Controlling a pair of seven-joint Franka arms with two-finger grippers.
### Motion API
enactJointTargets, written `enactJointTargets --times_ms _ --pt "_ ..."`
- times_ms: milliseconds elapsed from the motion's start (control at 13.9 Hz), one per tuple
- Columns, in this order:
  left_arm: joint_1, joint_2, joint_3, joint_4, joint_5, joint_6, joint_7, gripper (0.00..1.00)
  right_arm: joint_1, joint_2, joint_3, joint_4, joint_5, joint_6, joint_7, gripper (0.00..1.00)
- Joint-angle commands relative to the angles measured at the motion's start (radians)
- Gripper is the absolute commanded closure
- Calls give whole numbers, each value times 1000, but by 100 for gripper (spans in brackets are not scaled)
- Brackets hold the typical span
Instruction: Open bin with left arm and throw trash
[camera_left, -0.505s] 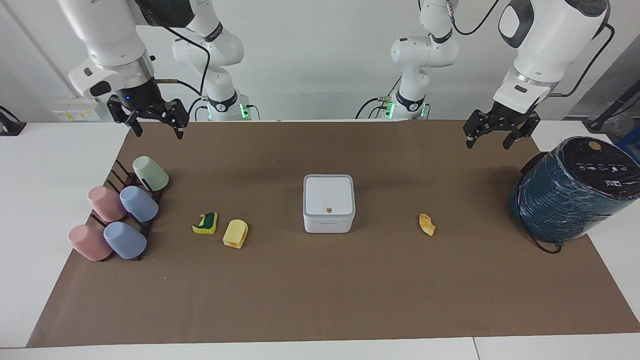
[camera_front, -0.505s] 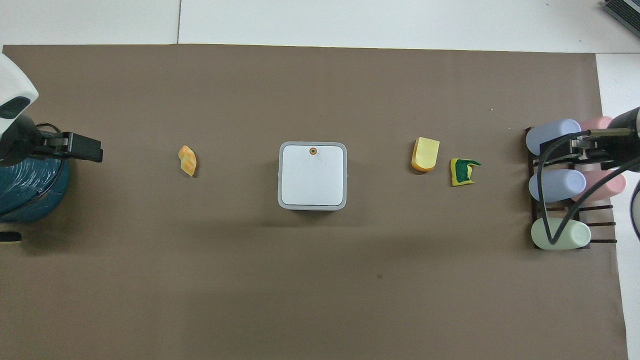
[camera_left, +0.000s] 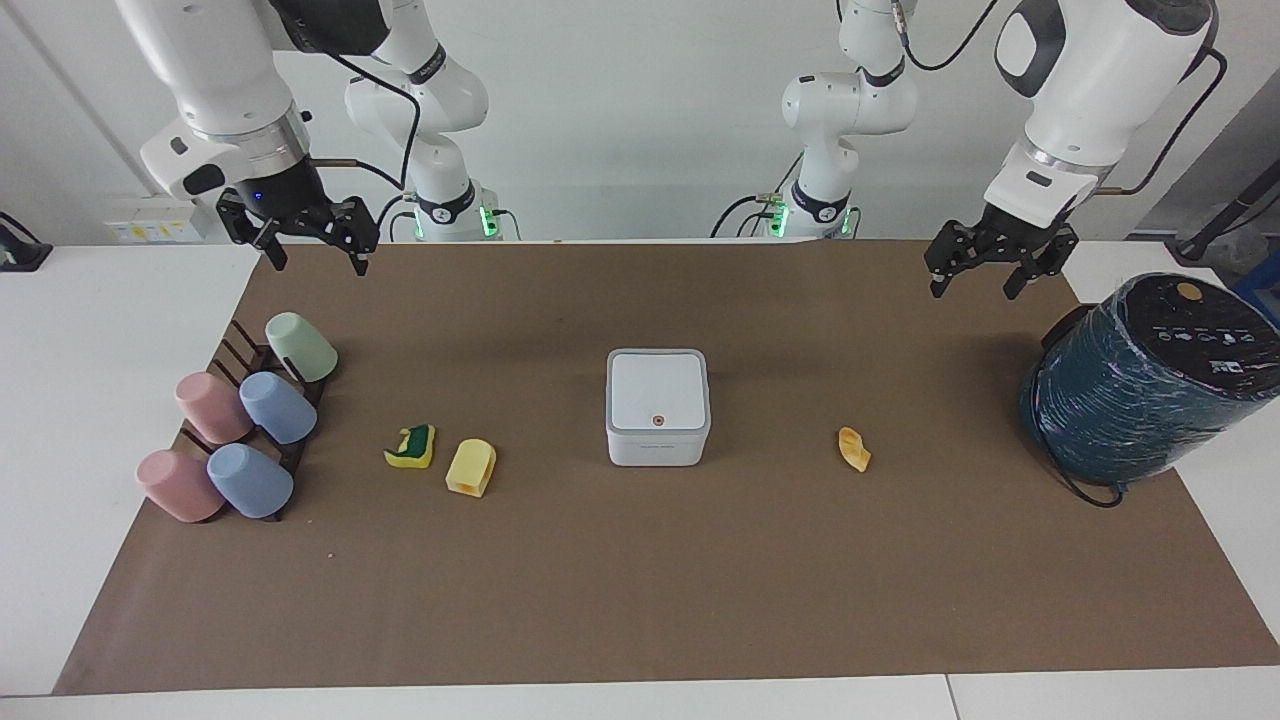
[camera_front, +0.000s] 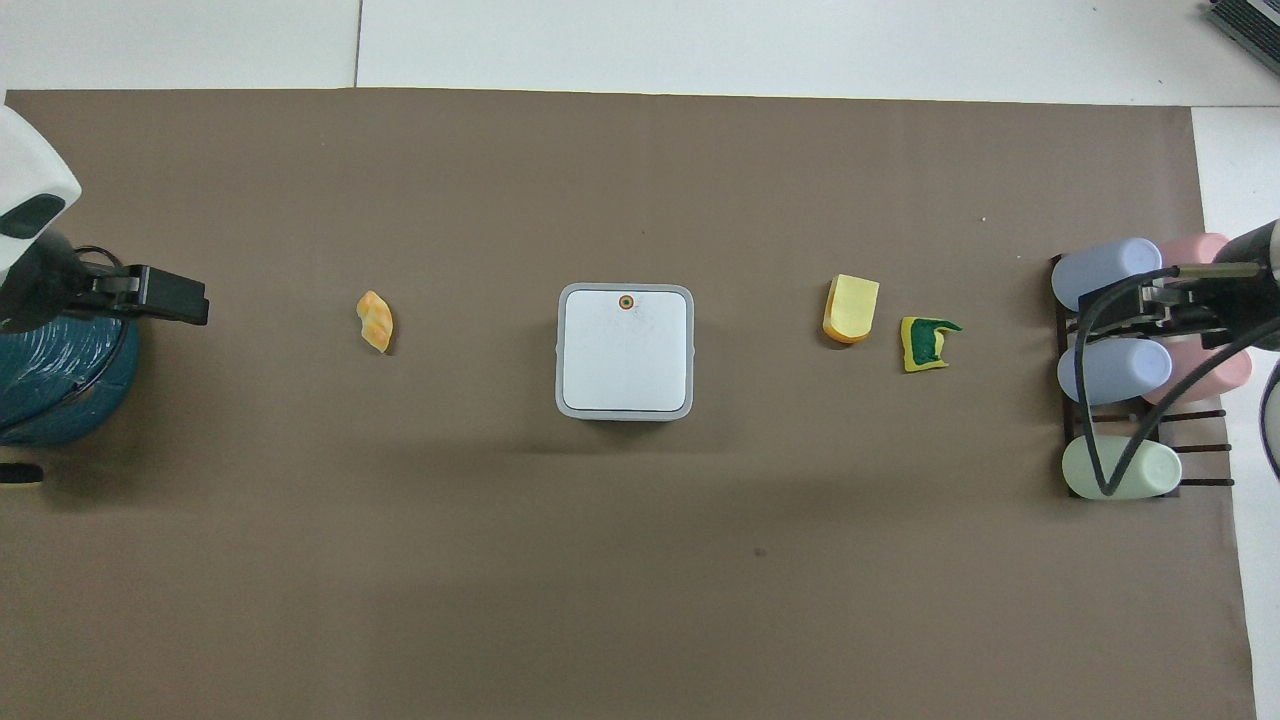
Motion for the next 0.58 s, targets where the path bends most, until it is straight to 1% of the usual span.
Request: enactJointTargets --times_ms 0,144,216,289,361,433,505 --pt "-19 -33 -9 -58 16 51 -21 9 -10 -14 13 -9 2 -6 -30 0" --pt "-70 -47 -9 -95 11 96 -136 43 -10 -14 13 -10 4 -3 -29 0" --pt "-92 -47 -9 -98 11 108 -173 61 -10 -14 13 -10 5 3 -30 0" --pt "-117 -45 -11 -100 10 122 -201 77 -11 -17 13 -24 8 14 -32 0" --pt "-140 -45 -9 -109 -1 149 -241 92 -19 -31 13 -60 29 59 -32 0" --pt "-164 -42 -9 -123 -16 191 -305 100 -21 -51 11 -106 54 115 -33 0" --pt "-187 -36 -11 -131 -25 232 -371 100 -21 -61 11 -149 59 185 -47 0"
